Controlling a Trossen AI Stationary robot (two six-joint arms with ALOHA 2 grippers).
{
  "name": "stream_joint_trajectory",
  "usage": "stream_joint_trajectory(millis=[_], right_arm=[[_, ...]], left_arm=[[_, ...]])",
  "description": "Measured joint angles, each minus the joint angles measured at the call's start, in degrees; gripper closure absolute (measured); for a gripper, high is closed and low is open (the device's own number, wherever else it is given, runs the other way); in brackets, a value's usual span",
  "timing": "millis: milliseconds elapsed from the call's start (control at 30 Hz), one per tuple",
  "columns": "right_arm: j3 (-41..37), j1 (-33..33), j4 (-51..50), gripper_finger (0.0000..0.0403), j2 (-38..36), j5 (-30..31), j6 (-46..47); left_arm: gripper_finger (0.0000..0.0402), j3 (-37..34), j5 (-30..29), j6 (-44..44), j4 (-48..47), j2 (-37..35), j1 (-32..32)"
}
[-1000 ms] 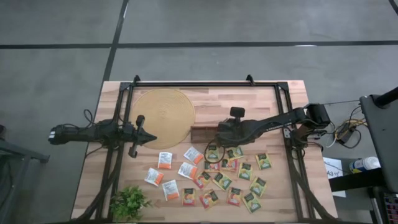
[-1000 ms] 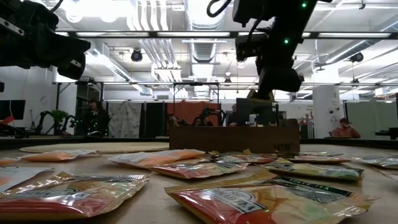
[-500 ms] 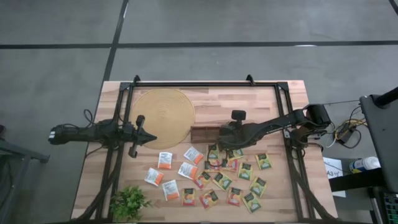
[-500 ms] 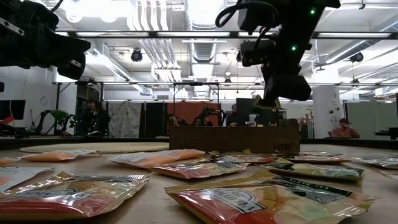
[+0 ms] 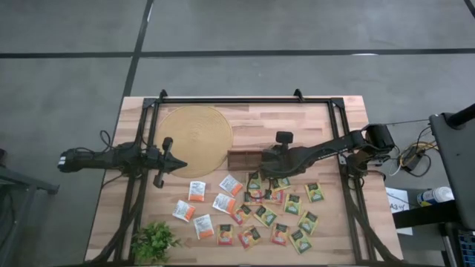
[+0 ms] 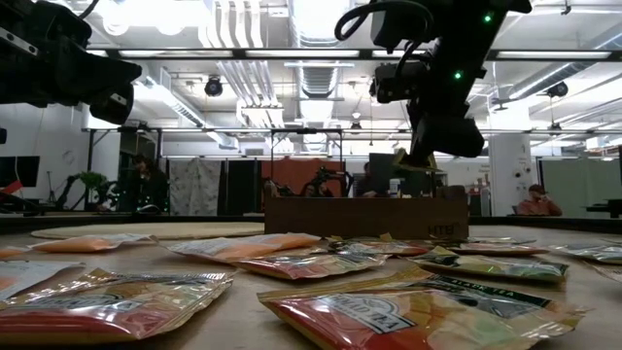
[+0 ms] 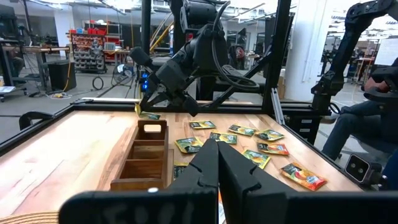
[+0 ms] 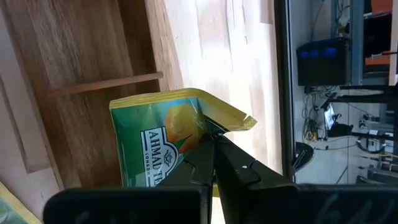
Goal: Pick & Place Tea
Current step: Put the yellow tea bag into the right section of the wooden organizer
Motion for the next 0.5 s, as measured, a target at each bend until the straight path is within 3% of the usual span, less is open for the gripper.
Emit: stream_joint_trajectory(millis=[233, 500], right_arm=[[-0.6, 0.0, 0.2, 0.0384, 0.0, 0.0, 0.2], [-2.3, -0.1, 0.0, 0.0321, 0.0, -0.4, 3.6]], left_arm=[[0.0401, 0.0, 0.0, 0.0, 0.0, 0.0, 0.0], [0.0401, 0.0, 0.0, 0.0, 0.0, 0.0, 0.0]])
